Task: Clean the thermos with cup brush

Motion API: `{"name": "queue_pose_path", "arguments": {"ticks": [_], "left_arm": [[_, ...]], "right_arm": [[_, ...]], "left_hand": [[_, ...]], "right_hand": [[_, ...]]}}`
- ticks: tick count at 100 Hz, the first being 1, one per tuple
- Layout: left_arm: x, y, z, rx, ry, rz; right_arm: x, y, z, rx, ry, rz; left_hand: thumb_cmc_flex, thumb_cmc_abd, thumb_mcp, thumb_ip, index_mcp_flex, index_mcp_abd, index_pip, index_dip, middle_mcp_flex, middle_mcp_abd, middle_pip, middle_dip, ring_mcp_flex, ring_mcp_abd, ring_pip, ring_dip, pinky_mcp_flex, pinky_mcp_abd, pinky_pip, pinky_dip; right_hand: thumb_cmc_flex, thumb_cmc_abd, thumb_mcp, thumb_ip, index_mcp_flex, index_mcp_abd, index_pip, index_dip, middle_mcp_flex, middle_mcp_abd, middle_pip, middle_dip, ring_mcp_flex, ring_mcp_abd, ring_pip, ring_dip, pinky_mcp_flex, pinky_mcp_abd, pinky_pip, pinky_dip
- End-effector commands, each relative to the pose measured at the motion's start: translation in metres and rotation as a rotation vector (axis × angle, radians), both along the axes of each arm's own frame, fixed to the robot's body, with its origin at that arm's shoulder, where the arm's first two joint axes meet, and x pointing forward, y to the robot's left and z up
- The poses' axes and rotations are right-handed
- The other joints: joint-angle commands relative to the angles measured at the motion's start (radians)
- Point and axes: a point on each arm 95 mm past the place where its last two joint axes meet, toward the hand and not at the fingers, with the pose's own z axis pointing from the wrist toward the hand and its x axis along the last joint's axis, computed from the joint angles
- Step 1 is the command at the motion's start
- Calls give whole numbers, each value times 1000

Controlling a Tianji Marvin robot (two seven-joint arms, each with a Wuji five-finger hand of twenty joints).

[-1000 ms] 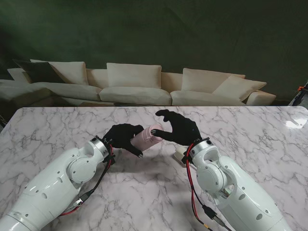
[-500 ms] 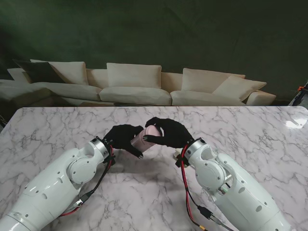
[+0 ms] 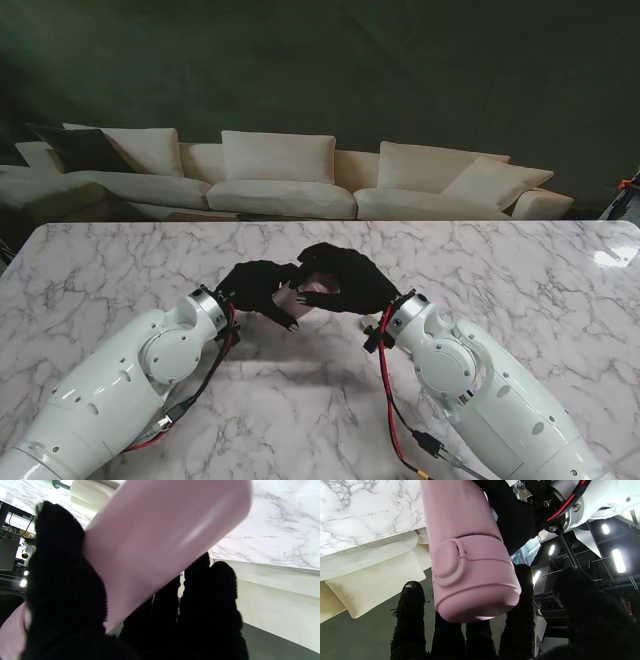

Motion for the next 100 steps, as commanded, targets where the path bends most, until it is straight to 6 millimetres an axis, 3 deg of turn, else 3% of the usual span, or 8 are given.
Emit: {"name": "queue_pose_path", "arguments": {"ticks": [1,7,35,47,54,63,75,100], "left_arm": [[2,-3,5,-1,-3,-5],[2,-3,5,-2,-3,-5],[3,-3,6,-6,-7,-8],[3,-4,7,-6,-7,-10],[3,-4,7,-5,-7,-10],[3,-3,7,-2,-5,-11],[3,-4,6,3,-2,-11],[4,-3,6,6,0,-6]], "right_arm": [[-1,1,-4,-4,3,-2],[-1,1,-4,-1,10,1],[1,3,-4,-38,3,13],[4,5,-5,-17,-13,-14],[4,6,-4,5,-19,-27],[5,5,-1,23,-30,-38],[5,3,5,28,-46,-47],[3,-3,15,37,-80,-66]], "left_hand": [[326,354,404,71,63,-150,109,39,44,-39,80,40,82,-58,136,42,23,-99,40,25],[326,354,404,71,64,-150,109,39,43,-38,80,40,82,-58,137,42,23,-99,40,25],[325,354,406,71,63,-150,109,39,44,-44,82,41,82,-57,139,42,23,-100,41,25],[325,354,406,71,63,-150,108,39,43,-49,81,41,82,-59,139,42,24,-101,42,26],[325,355,406,71,63,-151,109,39,43,-49,82,41,82,-59,138,42,24,-101,42,26],[325,354,406,70,63,-150,109,39,46,-66,82,42,82,-58,139,42,24,-101,42,26],[325,354,406,70,64,-150,109,38,44,-37,81,41,83,-58,139,42,24,-101,42,26],[325,353,407,71,64,-150,108,39,45,-58,82,42,83,-58,140,43,25,-99,43,26]], "right_hand": [[33,-62,73,-11,-54,-55,-16,-30,-32,-27,-18,-4,12,-34,-5,-8,39,3,-3,-8],[40,-107,149,21,-85,-43,-23,-6,-39,-18,-4,1,45,-30,34,13,102,-24,30,-4],[182,-337,225,-5,-148,-16,47,83,-23,22,128,51,174,-59,289,143,353,-120,192,24],[267,-328,352,0,-71,-13,121,144,63,24,220,91,307,-106,447,206,522,-195,289,37],[343,-311,351,-73,-29,-17,181,77,120,21,243,119,361,-104,496,216,584,-224,322,27],[399,-294,348,-96,8,-18,209,57,181,18,262,137,411,-107,534,225,637,-249,350,30],[412,-290,355,-97,24,-15,217,46,212,19,260,139,434,-113,546,224,662,-259,360,31],[411,-288,359,-100,32,-10,218,33,223,20,254,146,441,-119,551,224,676,-275,363,28]]}}
